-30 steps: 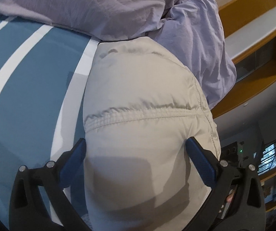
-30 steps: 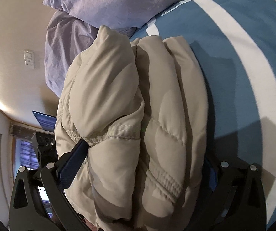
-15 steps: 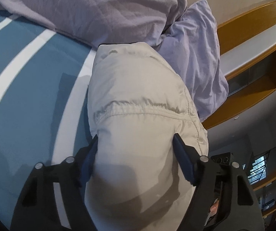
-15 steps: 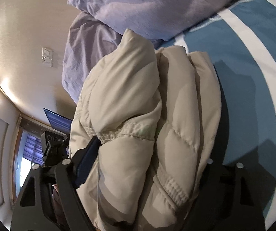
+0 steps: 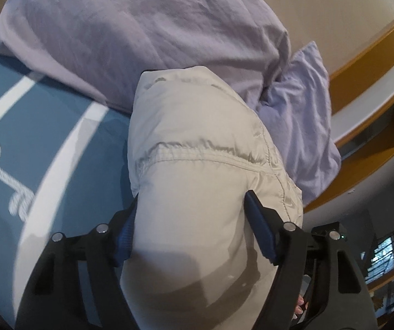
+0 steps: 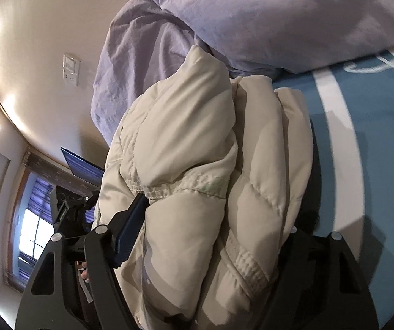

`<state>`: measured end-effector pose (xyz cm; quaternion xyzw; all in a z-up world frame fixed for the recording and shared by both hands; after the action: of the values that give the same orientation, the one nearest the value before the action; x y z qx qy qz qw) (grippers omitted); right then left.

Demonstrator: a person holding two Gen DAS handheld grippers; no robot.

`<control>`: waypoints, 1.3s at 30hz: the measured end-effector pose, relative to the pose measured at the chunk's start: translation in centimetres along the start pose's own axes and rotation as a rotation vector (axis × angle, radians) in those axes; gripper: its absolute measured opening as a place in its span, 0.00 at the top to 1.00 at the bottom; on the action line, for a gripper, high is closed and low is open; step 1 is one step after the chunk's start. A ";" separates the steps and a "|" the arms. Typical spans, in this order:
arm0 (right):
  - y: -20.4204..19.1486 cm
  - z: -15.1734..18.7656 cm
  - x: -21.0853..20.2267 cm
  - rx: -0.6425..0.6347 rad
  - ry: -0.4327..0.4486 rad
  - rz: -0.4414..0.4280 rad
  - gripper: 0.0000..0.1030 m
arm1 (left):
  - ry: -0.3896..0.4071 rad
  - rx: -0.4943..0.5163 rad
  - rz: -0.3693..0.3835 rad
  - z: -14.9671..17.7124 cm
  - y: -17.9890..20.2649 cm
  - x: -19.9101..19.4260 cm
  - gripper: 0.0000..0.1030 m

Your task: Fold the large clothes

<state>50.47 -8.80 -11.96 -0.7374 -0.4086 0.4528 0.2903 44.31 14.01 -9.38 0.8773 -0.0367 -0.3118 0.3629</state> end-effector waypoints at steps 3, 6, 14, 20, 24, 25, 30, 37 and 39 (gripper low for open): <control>0.7 0.2 0.6 0.005 0.009 0.014 0.28 | 0.009 0.013 -0.027 -0.5 -1.1 0.9 0.29; 1.2 0.5 0.2 0.015 0.011 0.030 0.22 | 0.024 0.034 -0.037 -0.4 -1.5 1.0 0.26; 0.0 -0.6 -4.2 -0.082 0.106 0.251 0.15 | 0.145 0.189 -0.228 -1.5 -0.4 -1.3 0.16; -3.0 -2.8 -6.6 -0.198 0.248 0.382 0.14 | 0.210 0.243 -0.272 -2.8 1.6 -2.0 0.12; -5.4 -2.9 -5.5 -0.330 0.284 0.495 0.14 | 0.139 0.243 -0.291 -1.9 1.6 0.4 0.12; -5.9 -2.8 -5.3 -0.358 0.291 0.508 0.14 | 0.125 0.265 -0.310 -1.3 1.6 1.0 0.11; -7.0 -2.5 -3.5 -0.445 0.298 0.551 0.30 | 0.126 0.389 -0.363 0.3 2.8 1.9 0.11; -4.6 -2.1 -1.3 -0.435 0.259 0.616 0.45 | 0.142 0.426 -0.366 0.8 3.2 2.1 0.11; -3.7 -1.8 -0.5 -0.421 0.232 0.628 0.45 | 0.148 0.429 -0.364 0.8 3.2 2.2 0.11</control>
<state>50.74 -7.56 -8.04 -0.9161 -0.2114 0.3397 0.0245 46.12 10.52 -8.78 0.9465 0.0829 -0.2924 0.1088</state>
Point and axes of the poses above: each gripper's, at about its wrist camera, not at the fingertips, and x roughly the way its jaws point, y to its right, z to its underside, the point moved 10 cm from there along x, roughly the way its jaws point, and after that the axes turned 2 degrees about y, right-handed, at the moved point
